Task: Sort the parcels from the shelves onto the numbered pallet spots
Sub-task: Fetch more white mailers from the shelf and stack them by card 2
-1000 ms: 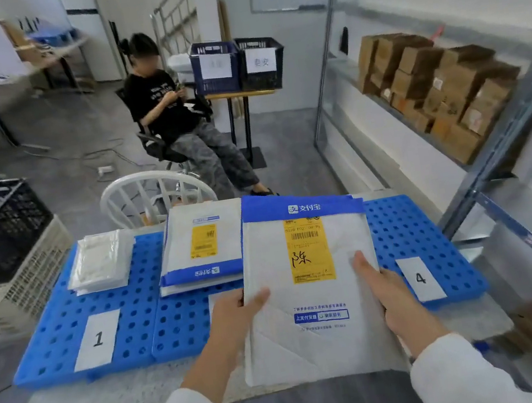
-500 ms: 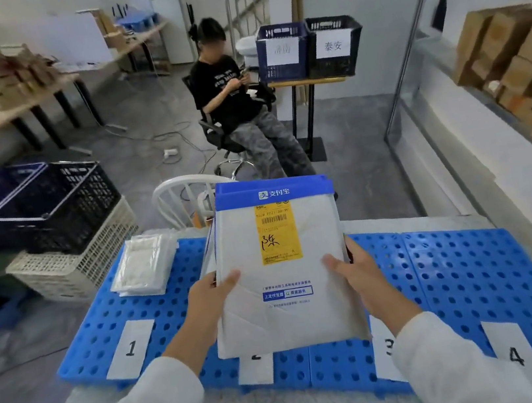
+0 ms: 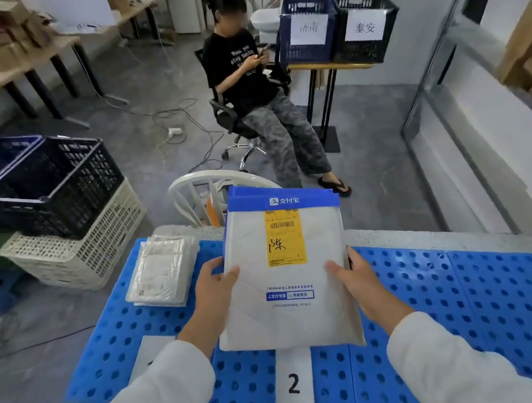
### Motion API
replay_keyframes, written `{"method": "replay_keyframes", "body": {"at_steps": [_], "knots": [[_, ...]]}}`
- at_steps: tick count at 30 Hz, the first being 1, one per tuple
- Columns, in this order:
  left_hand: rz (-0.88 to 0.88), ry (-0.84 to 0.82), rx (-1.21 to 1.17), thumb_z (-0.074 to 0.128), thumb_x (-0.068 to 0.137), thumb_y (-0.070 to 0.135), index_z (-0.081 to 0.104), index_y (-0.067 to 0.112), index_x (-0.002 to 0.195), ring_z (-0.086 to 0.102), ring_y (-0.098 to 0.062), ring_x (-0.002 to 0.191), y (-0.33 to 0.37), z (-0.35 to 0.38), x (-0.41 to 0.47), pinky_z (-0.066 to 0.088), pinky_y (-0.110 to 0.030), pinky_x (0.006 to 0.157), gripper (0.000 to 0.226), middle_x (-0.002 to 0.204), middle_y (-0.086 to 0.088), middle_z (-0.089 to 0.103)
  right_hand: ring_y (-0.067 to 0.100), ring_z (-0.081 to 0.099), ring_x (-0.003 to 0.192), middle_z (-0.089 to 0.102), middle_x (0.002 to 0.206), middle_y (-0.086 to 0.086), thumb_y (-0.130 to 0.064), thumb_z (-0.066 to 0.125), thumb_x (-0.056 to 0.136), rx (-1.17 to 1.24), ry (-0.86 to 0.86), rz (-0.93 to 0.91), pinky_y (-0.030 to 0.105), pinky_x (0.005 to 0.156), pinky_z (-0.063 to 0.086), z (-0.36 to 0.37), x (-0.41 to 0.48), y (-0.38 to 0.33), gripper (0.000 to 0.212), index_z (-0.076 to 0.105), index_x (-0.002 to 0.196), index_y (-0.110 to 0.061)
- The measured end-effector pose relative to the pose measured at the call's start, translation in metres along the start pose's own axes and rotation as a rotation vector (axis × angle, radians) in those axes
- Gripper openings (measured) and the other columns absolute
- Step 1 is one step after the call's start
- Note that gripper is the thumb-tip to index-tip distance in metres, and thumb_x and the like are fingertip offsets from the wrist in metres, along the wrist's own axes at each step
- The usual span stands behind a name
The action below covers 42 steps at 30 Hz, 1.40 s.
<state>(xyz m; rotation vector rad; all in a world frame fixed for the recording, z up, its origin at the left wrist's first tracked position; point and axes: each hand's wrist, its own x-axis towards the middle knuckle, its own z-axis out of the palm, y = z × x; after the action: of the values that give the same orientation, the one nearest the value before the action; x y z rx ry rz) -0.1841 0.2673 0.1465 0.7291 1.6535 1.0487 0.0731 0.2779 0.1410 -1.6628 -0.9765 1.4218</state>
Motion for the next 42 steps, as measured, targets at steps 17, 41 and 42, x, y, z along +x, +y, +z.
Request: {"method": "replay_keyframes", "body": {"at_steps": [17,41,42], "knots": [[-0.146,-0.132,0.075,0.06,0.093,0.015,0.047,0.021,0.132,0.065,-0.02,0.088,-0.046,-0.005,0.103,0.05,-0.025,0.063,0.041,0.104,-0.009,0.065,0.026,0.055,0.119,0.05,0.14,0.003,-0.027,0.062,0.093,-0.13,0.195,0.211,0.051,0.099,0.049,0.05,0.073,0.035,0.06,0.034,0.146,-0.025],[-0.031,-0.097,0.388,0.06,0.093,0.025,0.051,0.015,0.113,0.051,-0.008,0.076,-0.052,-0.003,0.131,0.04,-0.02,0.059,0.024,0.098,0.0,0.057,0.014,0.051,0.079,0.055,0.092,0.002,-0.026,0.056,0.096,-0.3,0.37,0.156,0.027,0.067,0.041,0.057,0.104,0.035,0.016,0.054,0.095,-0.01],[-0.026,-0.099,0.4,0.06,0.093,0.025,0.051,0.015,0.112,0.052,-0.01,0.076,-0.052,-0.004,0.131,0.04,-0.021,0.059,0.023,0.096,-0.001,0.057,0.013,0.05,0.079,0.053,0.09,0.0,-0.026,0.055,0.097,-0.304,0.377,0.16,0.027,0.066,0.04,0.057,0.105,0.035,0.016,0.053,0.097,-0.01]]}}
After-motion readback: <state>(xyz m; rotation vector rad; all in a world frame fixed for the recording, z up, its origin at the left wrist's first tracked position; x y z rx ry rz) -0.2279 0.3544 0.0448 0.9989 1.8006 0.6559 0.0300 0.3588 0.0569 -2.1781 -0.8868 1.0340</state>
